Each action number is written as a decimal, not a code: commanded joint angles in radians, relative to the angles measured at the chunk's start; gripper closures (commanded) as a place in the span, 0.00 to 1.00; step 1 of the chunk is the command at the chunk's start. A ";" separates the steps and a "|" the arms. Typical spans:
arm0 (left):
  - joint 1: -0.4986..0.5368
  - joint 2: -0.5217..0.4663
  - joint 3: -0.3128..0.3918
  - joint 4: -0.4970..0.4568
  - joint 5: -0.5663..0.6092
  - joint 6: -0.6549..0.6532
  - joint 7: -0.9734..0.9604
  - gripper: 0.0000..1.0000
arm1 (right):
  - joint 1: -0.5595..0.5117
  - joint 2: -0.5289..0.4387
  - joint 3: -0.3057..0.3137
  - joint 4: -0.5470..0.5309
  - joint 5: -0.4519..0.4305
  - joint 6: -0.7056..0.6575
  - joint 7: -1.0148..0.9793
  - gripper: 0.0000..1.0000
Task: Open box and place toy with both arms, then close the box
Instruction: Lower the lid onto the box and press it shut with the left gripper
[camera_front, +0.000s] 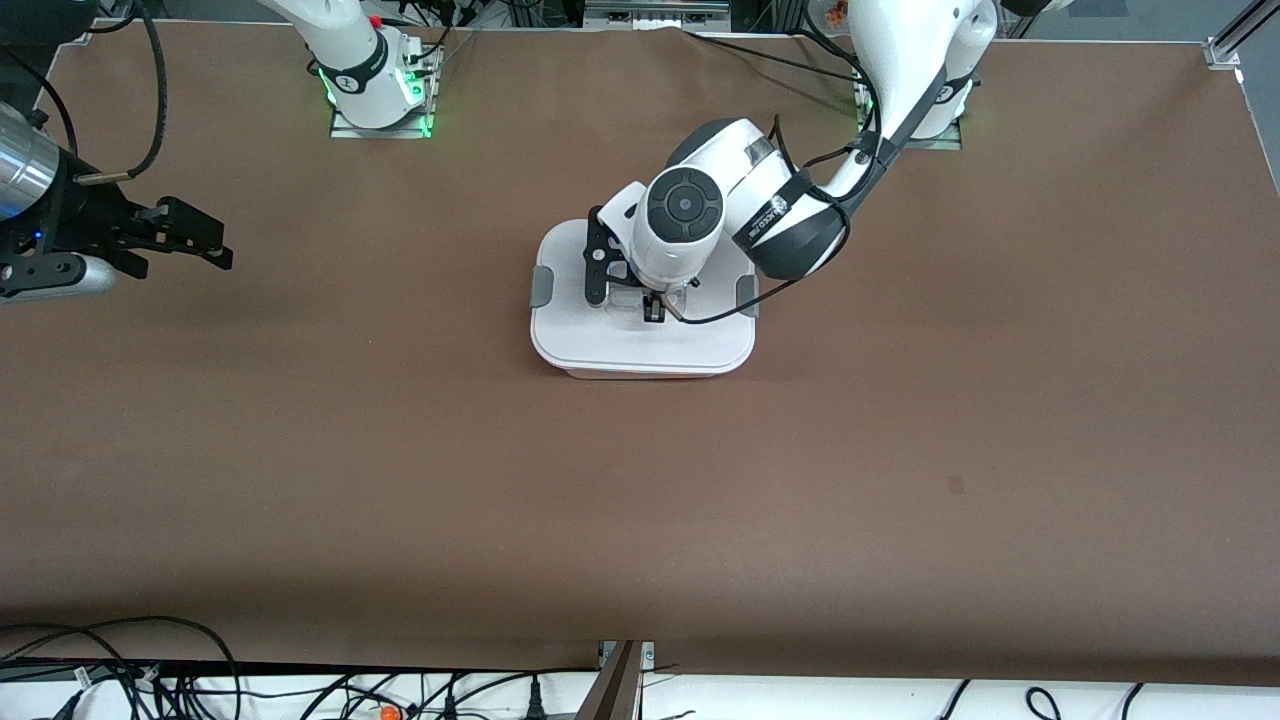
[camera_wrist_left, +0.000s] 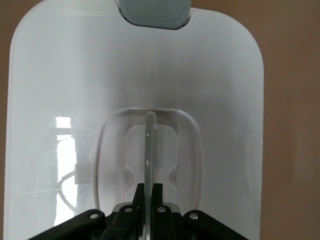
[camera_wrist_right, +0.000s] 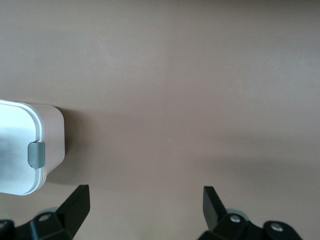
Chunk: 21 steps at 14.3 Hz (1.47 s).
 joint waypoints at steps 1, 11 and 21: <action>-0.023 0.010 0.010 0.033 -0.006 0.002 -0.036 1.00 | -0.101 -0.055 0.075 -0.046 -0.005 -0.023 0.002 0.00; -0.007 0.004 0.010 0.019 0.004 -0.005 -0.021 1.00 | -0.095 -0.129 0.114 -0.130 -0.090 -0.020 0.002 0.00; -0.009 0.004 0.008 0.004 0.002 -0.027 -0.024 1.00 | -0.096 -0.085 0.118 -0.051 -0.096 -0.053 -0.007 0.00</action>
